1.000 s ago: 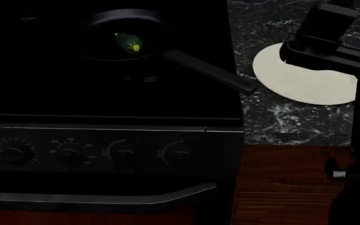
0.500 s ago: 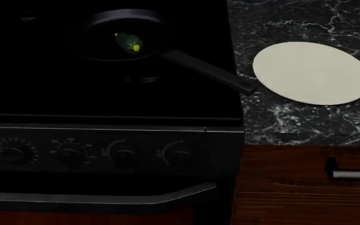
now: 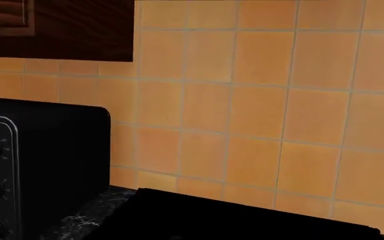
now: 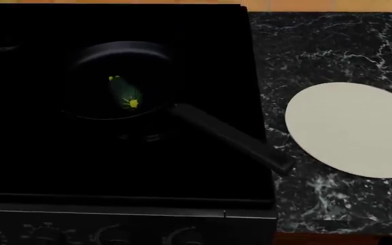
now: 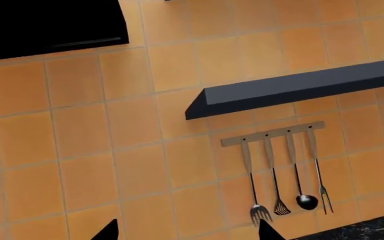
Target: Pick the zucchini from the pan and place it on the plate.
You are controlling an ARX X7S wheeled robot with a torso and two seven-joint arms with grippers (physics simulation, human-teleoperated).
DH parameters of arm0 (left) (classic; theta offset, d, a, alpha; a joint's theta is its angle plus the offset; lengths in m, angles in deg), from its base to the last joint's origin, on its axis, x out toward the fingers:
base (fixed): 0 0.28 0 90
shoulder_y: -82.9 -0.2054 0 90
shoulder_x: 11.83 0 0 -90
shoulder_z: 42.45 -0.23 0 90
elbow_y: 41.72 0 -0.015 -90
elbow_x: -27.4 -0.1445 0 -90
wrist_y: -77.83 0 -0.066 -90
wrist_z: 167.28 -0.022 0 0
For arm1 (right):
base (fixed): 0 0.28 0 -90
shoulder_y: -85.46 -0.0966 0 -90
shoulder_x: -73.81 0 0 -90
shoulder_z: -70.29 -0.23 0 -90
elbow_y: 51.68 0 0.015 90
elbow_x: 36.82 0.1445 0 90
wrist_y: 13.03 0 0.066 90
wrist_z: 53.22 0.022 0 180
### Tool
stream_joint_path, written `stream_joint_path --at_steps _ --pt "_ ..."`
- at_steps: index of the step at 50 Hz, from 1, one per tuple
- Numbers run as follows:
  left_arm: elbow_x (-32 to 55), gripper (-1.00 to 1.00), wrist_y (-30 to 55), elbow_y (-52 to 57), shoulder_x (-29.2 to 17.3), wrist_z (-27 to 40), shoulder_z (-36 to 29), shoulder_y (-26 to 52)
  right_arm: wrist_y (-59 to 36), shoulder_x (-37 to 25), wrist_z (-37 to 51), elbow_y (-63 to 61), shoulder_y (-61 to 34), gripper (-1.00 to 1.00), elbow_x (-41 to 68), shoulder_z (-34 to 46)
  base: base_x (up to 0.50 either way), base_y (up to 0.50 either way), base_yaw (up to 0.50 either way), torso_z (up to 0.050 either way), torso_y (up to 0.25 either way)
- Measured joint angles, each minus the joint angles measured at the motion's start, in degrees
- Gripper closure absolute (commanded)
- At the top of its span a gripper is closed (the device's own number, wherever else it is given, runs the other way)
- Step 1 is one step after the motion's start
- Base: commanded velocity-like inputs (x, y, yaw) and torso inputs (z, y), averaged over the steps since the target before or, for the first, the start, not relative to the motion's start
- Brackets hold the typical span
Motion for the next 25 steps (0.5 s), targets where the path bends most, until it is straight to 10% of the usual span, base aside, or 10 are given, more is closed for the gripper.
stream_joint_path --at_steps 25 --pt "2.21 -1.0 0.0 0.68 0.06 1.4 0.91 -1.13 0.94 -0.84 2.84 1.1 1.1 -1.0 3.76 0.92 0.42 0.0 0.0 0.0 0.001"
